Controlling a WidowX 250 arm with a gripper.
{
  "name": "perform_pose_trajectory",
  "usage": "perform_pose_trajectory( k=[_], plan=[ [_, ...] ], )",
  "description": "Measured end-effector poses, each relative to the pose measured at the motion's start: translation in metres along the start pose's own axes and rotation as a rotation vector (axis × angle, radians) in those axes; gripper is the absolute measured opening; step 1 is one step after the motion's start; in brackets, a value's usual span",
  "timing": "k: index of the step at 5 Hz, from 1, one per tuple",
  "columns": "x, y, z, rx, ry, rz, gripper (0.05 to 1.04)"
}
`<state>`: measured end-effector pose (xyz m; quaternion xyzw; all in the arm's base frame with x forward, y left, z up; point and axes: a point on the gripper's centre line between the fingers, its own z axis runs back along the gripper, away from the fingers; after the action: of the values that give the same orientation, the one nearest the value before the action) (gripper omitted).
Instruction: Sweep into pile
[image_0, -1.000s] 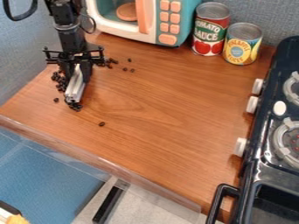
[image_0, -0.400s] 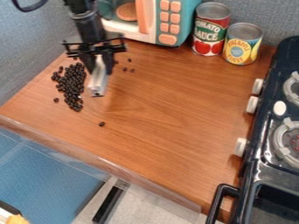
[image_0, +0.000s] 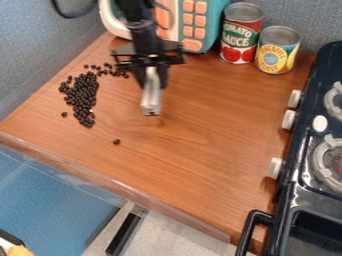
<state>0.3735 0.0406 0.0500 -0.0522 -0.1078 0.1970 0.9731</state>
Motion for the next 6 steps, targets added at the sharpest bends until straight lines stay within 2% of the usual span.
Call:
perform_pose_trajectory(
  k=[1, 2, 3, 4, 5, 6],
  plan=[
    [-0.002, -0.02, -0.026, 0.035, -0.006, 0.044, 0.381],
    [0.014, -0.023, -0.038, 0.082, -0.036, 0.125, 0.381],
    [0.027, -0.031, -0.041, 0.066, -0.018, 0.18, 0.381],
    [0.045, -0.024, -0.042, 0.057, 0.003, 0.257, 0.381],
    [0.063, -0.012, -0.044, 0.062, -0.001, 0.315, 0.381],
    [0.07, 0.0, -0.044, 0.068, -0.013, 0.349, 0.381]
  ],
)
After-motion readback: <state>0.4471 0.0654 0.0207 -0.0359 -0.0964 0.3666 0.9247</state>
